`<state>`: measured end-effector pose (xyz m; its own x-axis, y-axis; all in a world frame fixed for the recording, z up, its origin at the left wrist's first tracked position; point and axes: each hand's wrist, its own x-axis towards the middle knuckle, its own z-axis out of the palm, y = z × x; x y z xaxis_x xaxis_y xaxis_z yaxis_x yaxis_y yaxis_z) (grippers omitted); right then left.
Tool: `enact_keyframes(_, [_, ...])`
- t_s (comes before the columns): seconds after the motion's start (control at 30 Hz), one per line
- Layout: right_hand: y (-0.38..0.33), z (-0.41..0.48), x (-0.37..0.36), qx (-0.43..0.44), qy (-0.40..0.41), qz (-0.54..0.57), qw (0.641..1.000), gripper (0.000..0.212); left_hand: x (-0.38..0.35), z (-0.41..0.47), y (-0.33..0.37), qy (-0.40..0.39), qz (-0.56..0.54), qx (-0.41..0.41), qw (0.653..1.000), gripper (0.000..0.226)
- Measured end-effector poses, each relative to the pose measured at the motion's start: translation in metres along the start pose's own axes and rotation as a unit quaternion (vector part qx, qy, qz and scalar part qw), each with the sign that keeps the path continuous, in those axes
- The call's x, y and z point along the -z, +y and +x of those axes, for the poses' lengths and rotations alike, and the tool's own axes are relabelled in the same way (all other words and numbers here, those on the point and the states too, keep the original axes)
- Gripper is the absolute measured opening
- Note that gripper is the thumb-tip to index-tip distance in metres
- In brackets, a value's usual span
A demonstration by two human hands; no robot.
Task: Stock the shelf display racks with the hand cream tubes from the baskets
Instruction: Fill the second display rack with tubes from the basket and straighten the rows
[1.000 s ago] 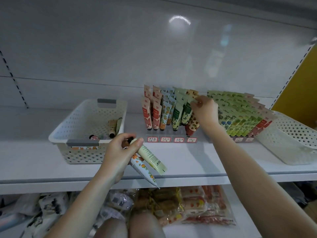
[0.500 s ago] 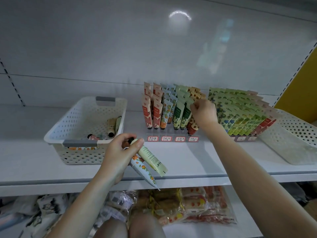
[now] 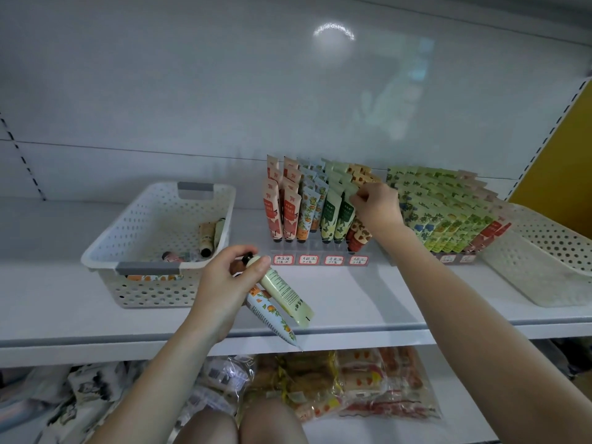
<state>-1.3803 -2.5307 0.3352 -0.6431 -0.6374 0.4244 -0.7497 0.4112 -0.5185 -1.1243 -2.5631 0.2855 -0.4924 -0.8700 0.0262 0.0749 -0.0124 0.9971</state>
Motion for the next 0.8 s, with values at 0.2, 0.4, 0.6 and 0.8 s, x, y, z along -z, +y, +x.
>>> enact_keyframes(0.2, [0.000, -0.003, 0.008, 0.006, 0.034, 0.013, 0.999, 0.020, 0.001, -0.003, 0.005, 0.008, -0.008, -0.017, 1.000, 0.016])
enact_keyframes(0.4, [-0.025, -0.036, 0.027, 0.042, 0.029, 0.137, 0.989, 0.020, 0.004, -0.006, 0.017, 0.005, -0.080, -0.014, 0.997, 0.023])
enact_keyframes(0.6, [-0.050, -0.096, 0.034, -0.012, -0.235, 0.315, 0.920, 0.025, 0.005, -0.010, 0.031, 0.027, -0.148, -0.067, 0.986, 0.019])
enact_keyframes(0.8, [-0.058, -0.124, 0.037, -0.018, -0.285, 0.504, 0.815, 0.035, 0.005, -0.017, 0.034, 0.068, -0.138, -0.044, 0.987, 0.011])
